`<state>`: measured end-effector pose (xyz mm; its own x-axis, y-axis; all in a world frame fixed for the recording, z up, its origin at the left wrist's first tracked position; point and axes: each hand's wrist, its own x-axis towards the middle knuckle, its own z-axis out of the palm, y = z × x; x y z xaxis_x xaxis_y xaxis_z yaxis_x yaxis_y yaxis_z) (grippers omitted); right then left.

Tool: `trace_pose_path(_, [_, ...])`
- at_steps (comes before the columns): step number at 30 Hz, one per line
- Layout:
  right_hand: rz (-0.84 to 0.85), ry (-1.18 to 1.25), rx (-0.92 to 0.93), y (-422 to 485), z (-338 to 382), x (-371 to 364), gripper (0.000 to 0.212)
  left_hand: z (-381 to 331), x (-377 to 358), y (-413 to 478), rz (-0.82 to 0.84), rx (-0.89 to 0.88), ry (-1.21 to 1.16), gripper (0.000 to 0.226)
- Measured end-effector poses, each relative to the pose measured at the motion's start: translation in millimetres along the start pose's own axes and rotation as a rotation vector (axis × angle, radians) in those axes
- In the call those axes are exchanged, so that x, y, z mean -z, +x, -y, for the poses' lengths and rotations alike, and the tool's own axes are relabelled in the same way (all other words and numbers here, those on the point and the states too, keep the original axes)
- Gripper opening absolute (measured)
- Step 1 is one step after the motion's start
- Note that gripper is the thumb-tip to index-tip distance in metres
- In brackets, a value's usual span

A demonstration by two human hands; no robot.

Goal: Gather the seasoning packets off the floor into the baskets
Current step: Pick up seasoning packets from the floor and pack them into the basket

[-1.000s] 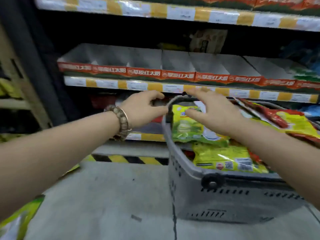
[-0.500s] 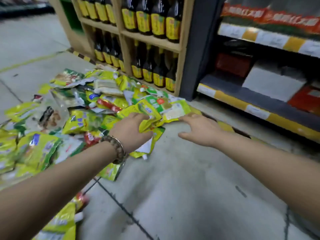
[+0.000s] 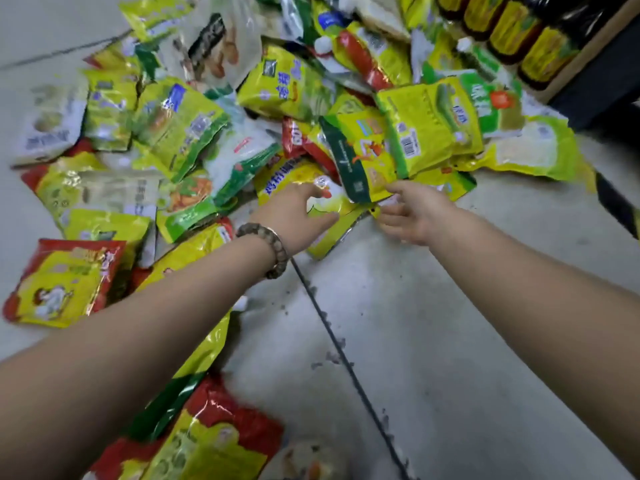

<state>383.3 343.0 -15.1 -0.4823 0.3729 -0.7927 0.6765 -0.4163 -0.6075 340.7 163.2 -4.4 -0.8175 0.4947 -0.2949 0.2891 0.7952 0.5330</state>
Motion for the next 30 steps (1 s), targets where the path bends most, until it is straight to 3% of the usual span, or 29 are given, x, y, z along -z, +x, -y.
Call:
trace_pose_path(2, [0.011,0.300,-0.092,14,6,-15,0.033,5,-4,4,-0.005,0.030,-0.059,0.045])
trace_pose_path(4, [-0.038,0.513,-0.137,29,11,-25,0.035,7,-9,8,-0.010,0.051,-0.070,0.041])
trace_pose_path(11, [-0.196,0.117,-0.132,54,4,-26,0.032,15,-20,15,0.006,0.063,-0.154,0.037])
trace_pose_path(14, [-0.211,-0.006,0.028,61,5,-21,0.026,18,-23,15,0.006,0.066,-0.178,0.034])
trace_pose_path(17, [-0.228,0.108,0.234,50,-7,-17,0.024,20,-24,16,-0.014,0.086,-0.254,0.029])
trace_pose_path(19, [-0.152,0.283,0.305,32,-30,-9,0.021,21,-22,15,-0.054,0.130,-0.406,0.020])
trace_pose_path(23, [-0.025,0.557,0.139,-1,-86,23,0.029,23,-15,17,-0.092,0.351,-0.842,0.010])
trace_pose_path(27, [0.184,0.499,0.011,-9,-87,44,0.032,20,-23,14,0.048,0.362,-0.809,0.013])
trace_pose_path(30, [0.163,0.339,0.012,-12,-76,39,0.023,11,-27,7,0.109,0.368,-0.782,0.013])
